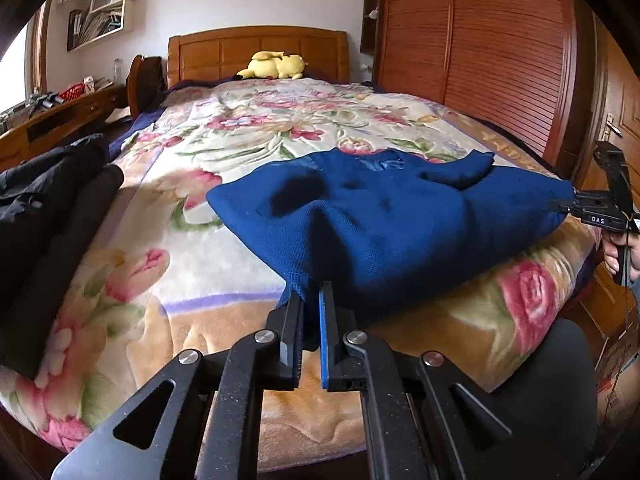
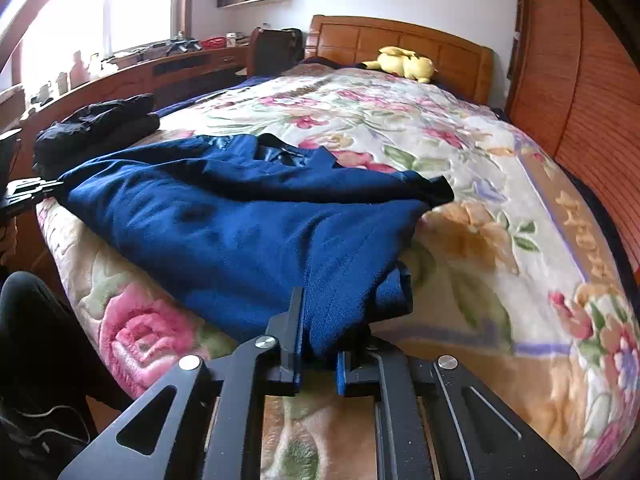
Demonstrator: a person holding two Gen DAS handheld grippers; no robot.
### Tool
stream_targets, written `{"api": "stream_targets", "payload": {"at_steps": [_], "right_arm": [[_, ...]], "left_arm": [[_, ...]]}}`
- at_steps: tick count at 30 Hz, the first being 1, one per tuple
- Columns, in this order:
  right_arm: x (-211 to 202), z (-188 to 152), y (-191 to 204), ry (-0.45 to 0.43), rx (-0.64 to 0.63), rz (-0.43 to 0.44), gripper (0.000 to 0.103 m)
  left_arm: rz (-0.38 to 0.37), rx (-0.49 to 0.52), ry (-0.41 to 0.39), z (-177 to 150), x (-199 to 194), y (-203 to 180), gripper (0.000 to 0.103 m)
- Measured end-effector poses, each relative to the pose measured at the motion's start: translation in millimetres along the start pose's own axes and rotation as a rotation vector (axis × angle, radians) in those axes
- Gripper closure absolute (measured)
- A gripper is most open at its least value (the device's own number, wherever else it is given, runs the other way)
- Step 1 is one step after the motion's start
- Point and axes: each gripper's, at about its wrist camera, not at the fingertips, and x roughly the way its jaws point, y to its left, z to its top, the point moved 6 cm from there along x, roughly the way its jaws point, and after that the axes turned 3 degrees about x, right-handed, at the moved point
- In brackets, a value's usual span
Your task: Fold large clothes
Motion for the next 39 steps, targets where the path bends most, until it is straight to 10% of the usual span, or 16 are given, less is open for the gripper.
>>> {"api": "stream_targets", "payload": {"at_steps": [13,16,39], "right_arm": [[-52.0,19.8,-0.5,-0.080,0.001,-0.112,0.037],[-47.9,38.2,4.4,-0.105,-0.011,-0.107,0.035],[153.0,150.5,78.2,0.098,-0.171,0.059,0.035]], "left_arm": [[0.021,-0.018,-0.062,32.7,-16.8,15.1,0.059],[0.032,-0.021,-0.092,52.2,-13.2,18.2,0.024],[-0.013,-0.003,-0.069,65.1,52.6,7.5,0.024]]}}
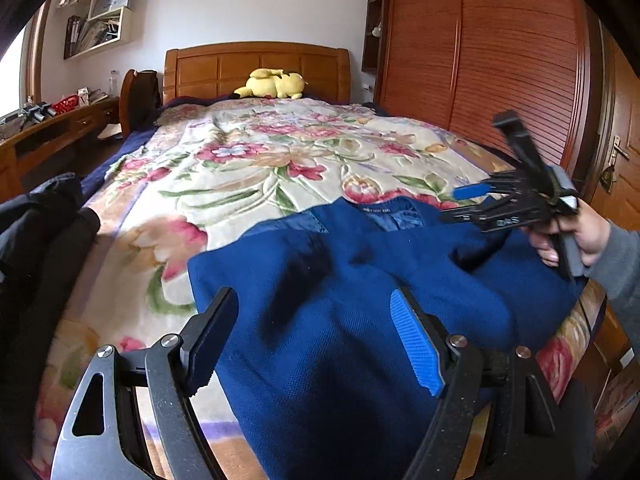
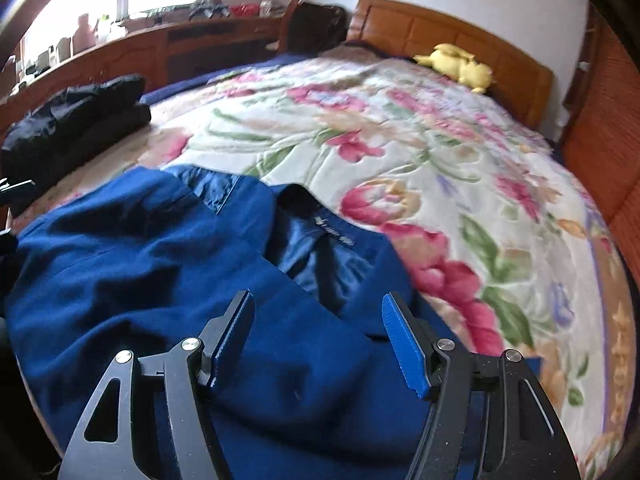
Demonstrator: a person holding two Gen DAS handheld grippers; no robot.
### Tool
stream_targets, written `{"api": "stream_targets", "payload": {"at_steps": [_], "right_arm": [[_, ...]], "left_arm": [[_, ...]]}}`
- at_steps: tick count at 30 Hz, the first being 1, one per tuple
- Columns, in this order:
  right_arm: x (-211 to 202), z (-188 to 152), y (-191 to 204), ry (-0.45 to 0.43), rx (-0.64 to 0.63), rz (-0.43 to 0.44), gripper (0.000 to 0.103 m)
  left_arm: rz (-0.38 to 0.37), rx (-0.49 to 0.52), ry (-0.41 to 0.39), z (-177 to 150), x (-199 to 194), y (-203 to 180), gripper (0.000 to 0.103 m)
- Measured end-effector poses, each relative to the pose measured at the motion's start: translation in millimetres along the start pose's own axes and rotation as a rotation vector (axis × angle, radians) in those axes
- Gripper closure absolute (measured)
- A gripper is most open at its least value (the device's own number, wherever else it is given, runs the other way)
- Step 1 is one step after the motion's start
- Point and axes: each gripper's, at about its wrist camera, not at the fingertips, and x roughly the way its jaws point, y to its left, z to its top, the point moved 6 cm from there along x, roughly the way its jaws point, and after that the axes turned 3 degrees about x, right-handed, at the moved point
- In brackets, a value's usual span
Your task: Fold large clothes
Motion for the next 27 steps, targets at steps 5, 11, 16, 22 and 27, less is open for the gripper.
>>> {"api": "stream_targets", "payload": {"at_steps": [5,11,16,22,27], "right_arm": [[45.7,5.2,3.8,0.101,-0.031,0.041,0.035],[83.5,11.4,8.7,0.196,-0.056,0.078,0.035],[89.4,10.6,13.3,0.230,-0.078,0.096,0.046],[76.7,7.1,17.7,0.240,-0.147,0.061,0.091],[60.9,14.0,19.1,0.181,-0.168,0.002,0.102]], "left_arm": [[-0.011,0.014,0.016,-5.4,4.3,-1.0,0.024],[-0.021,-0.005,0.061,-16.6,14.3,5.5,0.024],[-0.021,-0.012,0.067,-19.1,14.2,8.2,0.024],[-0.018,-0.012,0.065,-18.5,14.4,9.8,0.024],[-0.018,-0.020,0.061,-17.8,13.7,11.6,0.024]]}}
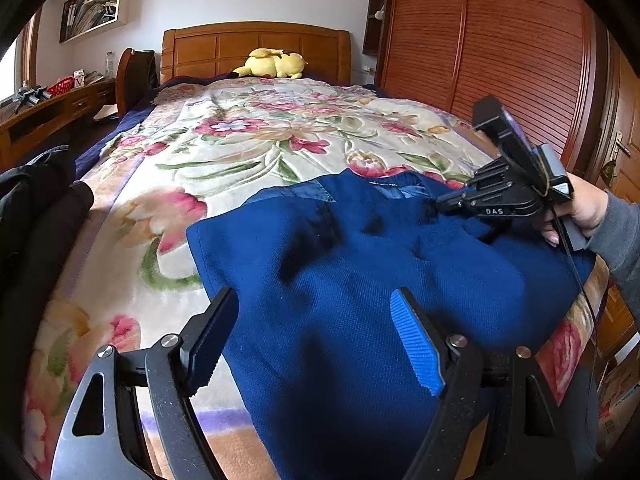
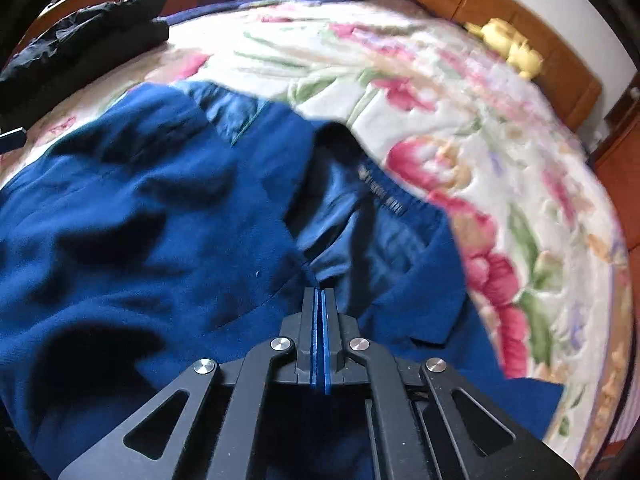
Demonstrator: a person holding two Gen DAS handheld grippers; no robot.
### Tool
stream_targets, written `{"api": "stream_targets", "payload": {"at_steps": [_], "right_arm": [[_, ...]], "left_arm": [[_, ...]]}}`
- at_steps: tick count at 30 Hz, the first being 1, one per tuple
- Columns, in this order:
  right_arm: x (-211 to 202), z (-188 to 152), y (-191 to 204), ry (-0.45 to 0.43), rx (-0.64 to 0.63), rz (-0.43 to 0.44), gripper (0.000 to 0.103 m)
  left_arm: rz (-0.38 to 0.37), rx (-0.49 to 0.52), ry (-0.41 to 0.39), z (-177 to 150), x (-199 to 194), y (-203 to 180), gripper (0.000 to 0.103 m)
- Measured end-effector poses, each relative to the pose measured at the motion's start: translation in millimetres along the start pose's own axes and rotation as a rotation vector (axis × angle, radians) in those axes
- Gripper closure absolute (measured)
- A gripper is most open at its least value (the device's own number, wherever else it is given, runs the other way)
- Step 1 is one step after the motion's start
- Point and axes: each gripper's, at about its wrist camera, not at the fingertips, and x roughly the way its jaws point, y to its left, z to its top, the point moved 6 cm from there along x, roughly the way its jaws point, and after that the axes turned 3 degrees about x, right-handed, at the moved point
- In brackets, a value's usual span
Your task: Fold large clothes
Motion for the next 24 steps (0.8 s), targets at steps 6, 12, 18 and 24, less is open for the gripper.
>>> {"api": "stream_targets", "payload": {"at_steps": [6,12,18,24], "right_arm": [[-26.8,25.4,1.8,-0.142,0.005,-0.105,0.102],[-37.2,61.7,7.5,-0.277,0.016,-0.210,0.102],[29.2,71.2,23.3,-0.116,-0.014,-0.237,0.102],[-2.7,55.9,-7.2,-0.173,0.121,-0.196,0.032]], "left_arm": [[0.005,-0.002,-0.011,0.6,-4.3,0.4,0.024],[0.022,-0.012,-0.025,1.4,-8.3,6.3,0.024],[0.041,-0.013,-0.016,-0.8,-6.3,11.3,0.024],[0.046,-0.035,-0.018,-0.7,-6.3,20.8,0.024]]}}
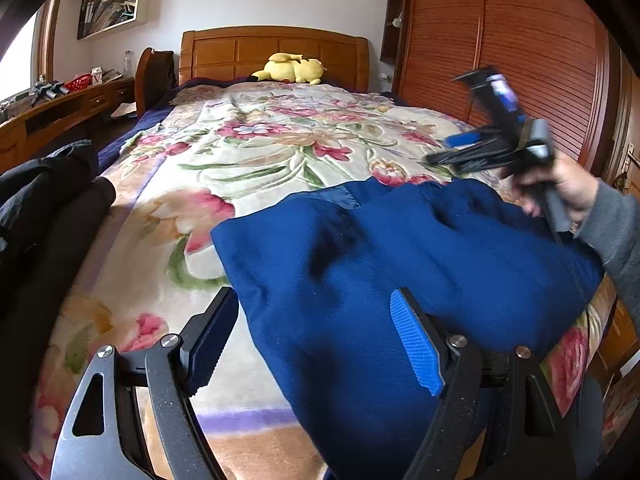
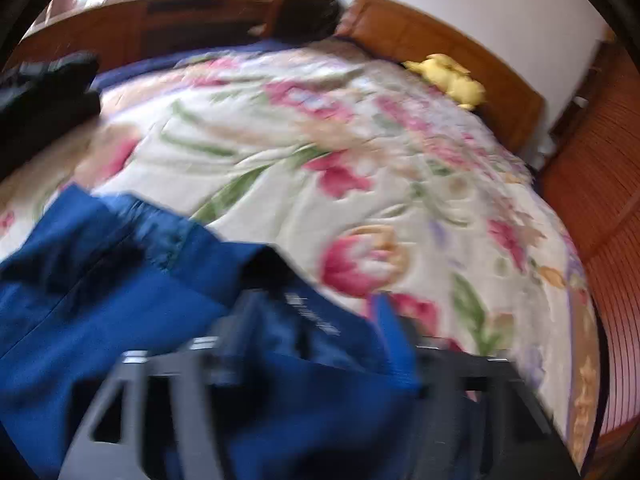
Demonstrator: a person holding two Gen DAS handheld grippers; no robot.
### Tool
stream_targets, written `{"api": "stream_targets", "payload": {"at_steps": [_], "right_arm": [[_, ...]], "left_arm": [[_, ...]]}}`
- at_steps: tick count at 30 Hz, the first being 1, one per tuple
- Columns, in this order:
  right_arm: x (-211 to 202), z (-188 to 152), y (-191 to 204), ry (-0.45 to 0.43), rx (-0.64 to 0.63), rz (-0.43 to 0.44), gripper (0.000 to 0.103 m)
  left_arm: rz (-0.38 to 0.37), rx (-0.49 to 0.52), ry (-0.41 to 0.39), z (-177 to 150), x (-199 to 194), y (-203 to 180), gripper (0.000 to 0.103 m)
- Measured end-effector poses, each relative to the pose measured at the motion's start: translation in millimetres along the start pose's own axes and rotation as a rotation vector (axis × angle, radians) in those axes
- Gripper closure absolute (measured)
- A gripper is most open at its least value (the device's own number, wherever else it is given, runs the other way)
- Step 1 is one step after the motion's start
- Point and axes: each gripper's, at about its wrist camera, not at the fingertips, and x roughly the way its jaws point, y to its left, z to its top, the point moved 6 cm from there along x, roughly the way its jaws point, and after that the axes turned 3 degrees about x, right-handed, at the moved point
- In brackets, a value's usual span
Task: Fold large clothes
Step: 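Lift the collar edge and fold it over the bundle with the right tool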
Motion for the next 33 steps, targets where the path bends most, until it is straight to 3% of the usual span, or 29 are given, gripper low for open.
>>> {"api": "stream_targets", "payload": {"at_steps": [3,8,14,18,20,22,23,24,26,29,31,33], "right_arm": [[-26.6,-16.5,-50.1,-0.010,0.067,-0.041,0.032],[-38.6,-77.2,-117.5,0.085,0.203,-0.080,0.032],[-22.3,-149.0,-146.4,0.187,0.330,-0.066,0.032],[0.1,-156.8,-160.4,0.214,0.407,0.008,0.032],[7.7,-157.2,-160.5,0.206,0.442,0.068,0.041],[12.6,-154.5,-161.7,0.200,0.444,0.119,0.064],[15.9,-149.5,-161.5,0.190,0.423,0.138,0.086],[9.1,-148.3,-157.3,0.175,0.382,0.127,0.097],[-8.2,-135.1,-154.9,0.091,0.250,0.044,0.099],[-26.8,-131.8,-179.6,0.039,0.306,-0.060,0.099],[-23.6,-141.9,-196.0,0.080,0.338,-0.126,0.099],[-12.6,-152.8,-197.0,0.129,0.332,-0.135,0.099]], "left_arm": [[0.001,-0.001,-0.004,0.4,-0.7,0.8,0.024],[0.000,0.003,-0.006,0.1,-1.0,-0.4,0.024],[0.004,0.007,0.001,-0.7,1.4,-2.3,0.024],[0.010,0.009,0.005,-1.4,3.1,-4.0,0.024],[0.013,0.006,0.008,-1.6,3.9,-3.5,0.024],[0.017,0.003,0.010,-2.4,4.1,-2.6,0.024],[0.018,0.001,0.010,-2.8,3.9,-1.8,0.024],[0.020,-0.001,0.010,-2.9,3.8,-0.7,0.024],[0.021,-0.005,0.008,-3.0,3.2,1.8,0.024],[0.031,-0.012,-0.001,-2.0,0.7,8.9,0.024],[0.036,-0.018,-0.003,-0.5,-0.3,14.5,0.024],[0.056,-0.013,-0.011,4.6,-0.9,21.4,0.024]]}}
